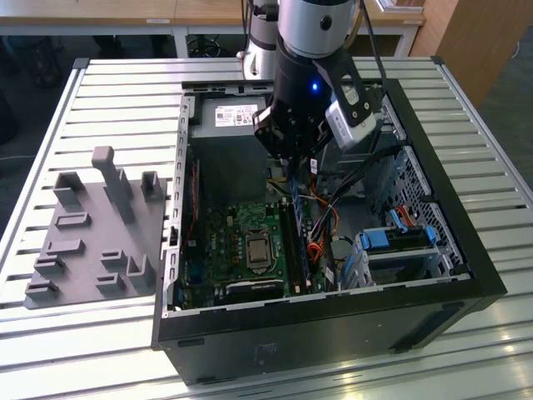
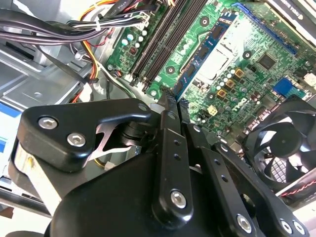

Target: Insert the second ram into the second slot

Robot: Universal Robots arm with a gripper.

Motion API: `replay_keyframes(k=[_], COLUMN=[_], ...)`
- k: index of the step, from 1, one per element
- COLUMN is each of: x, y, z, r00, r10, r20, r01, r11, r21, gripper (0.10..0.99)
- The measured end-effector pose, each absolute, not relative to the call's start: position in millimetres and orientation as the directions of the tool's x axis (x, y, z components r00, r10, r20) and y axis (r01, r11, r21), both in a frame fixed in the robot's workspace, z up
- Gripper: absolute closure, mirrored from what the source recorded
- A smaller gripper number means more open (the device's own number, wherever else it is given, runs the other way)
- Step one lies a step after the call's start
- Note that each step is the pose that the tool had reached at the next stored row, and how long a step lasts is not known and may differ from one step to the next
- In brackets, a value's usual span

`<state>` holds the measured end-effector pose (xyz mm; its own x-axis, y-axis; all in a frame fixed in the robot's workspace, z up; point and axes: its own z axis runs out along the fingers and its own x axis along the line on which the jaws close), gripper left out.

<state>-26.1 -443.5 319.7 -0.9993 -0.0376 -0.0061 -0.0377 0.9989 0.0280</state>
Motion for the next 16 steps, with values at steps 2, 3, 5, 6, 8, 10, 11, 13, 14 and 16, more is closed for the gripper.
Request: replay_keyframes(k=[2,3,5,6,8,10,11,13,14,16], x=[-26.1,-26.1,-26.1,-26.1,-26.1,-26.1,-26.1,-26.1,-26.1,-26.1], y=[-443.5,-443.5,-443.5,-443.5,-443.5,-443.5,-443.5,-443.5,-443.5,-443.5], z=[318.6,318.2,317.0,316.4,315.0,314.2,314.0,313.2,312.7,311.7], r00=[-0.999,-0.999,-0.999,-0.999,-0.999,-0.999,-0.999,-0.999,-0.999,-0.999], r10=[-0.038,-0.038,-0.038,-0.038,-0.038,-0.038,-0.038,-0.038,-0.038,-0.038], r20=[-0.006,-0.006,-0.006,-0.006,-0.006,-0.006,-0.006,-0.006,-0.006,-0.006], r01=[-0.038,-0.038,-0.038,-0.038,-0.038,-0.038,-0.038,-0.038,-0.038,-0.038], r11=[0.999,0.999,0.999,0.999,0.999,0.999,0.999,0.999,0.999,0.999], r21=[0.028,0.028,0.028,0.028,0.028,0.028,0.028,0.028,0.028,0.028], gripper=[0.949,0.949,0.949,0.949,0.949,0.949,0.949,0.949,0.949,0.949])
